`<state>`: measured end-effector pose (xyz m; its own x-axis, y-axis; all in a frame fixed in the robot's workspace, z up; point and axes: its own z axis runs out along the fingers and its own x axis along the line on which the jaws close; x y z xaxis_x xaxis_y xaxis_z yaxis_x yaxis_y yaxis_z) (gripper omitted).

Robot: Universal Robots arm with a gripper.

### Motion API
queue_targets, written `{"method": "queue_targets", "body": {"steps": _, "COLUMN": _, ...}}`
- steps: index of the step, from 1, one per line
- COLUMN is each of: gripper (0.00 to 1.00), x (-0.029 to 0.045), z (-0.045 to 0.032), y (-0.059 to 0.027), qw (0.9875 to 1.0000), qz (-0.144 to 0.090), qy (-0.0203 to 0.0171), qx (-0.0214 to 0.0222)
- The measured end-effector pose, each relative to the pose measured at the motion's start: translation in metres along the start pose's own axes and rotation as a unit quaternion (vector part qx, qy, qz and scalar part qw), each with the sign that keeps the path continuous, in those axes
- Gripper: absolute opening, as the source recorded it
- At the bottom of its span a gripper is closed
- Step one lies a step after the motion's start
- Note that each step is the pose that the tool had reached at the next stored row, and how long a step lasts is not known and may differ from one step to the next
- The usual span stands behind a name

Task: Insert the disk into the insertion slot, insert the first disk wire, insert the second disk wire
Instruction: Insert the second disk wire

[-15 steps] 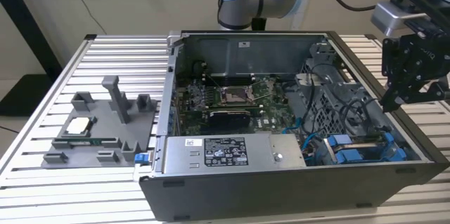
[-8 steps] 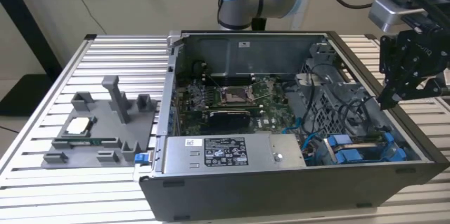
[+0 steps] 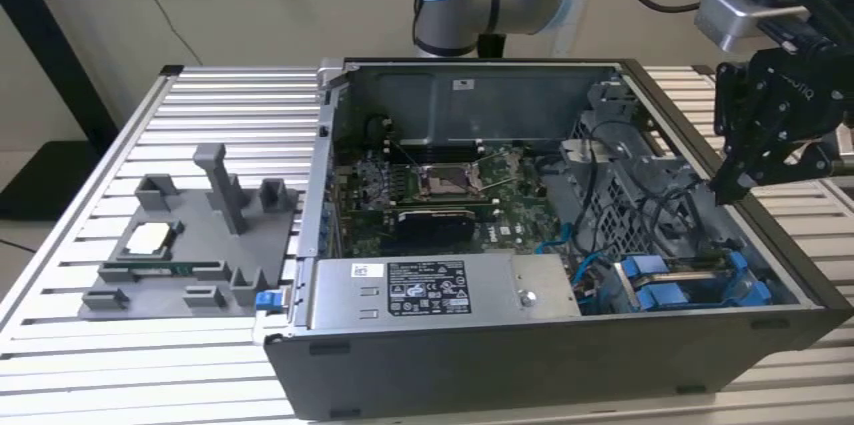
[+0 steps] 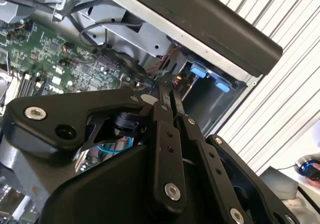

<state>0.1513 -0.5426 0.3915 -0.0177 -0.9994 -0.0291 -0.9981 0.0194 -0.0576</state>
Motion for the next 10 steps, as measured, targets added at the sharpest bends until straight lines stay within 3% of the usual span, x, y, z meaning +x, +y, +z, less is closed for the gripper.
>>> {"method": "queue_targets", "body": {"steps": 6, "gripper": 0.16, "x": -0.0004, "z": -0.0004, "y": 0.0083, "qw": 0.9997, "qz": 0.001, "qy": 0.0005, "qx": -0.0253}}
{"method": "queue_targets", "body": {"steps": 10, "gripper": 0.16, "x": 0.0016, "z": 0.0000, "y": 0.0137, "qw": 0.9995, "qz": 0.001, "qy": 0.0008, "qx": -0.0324}}
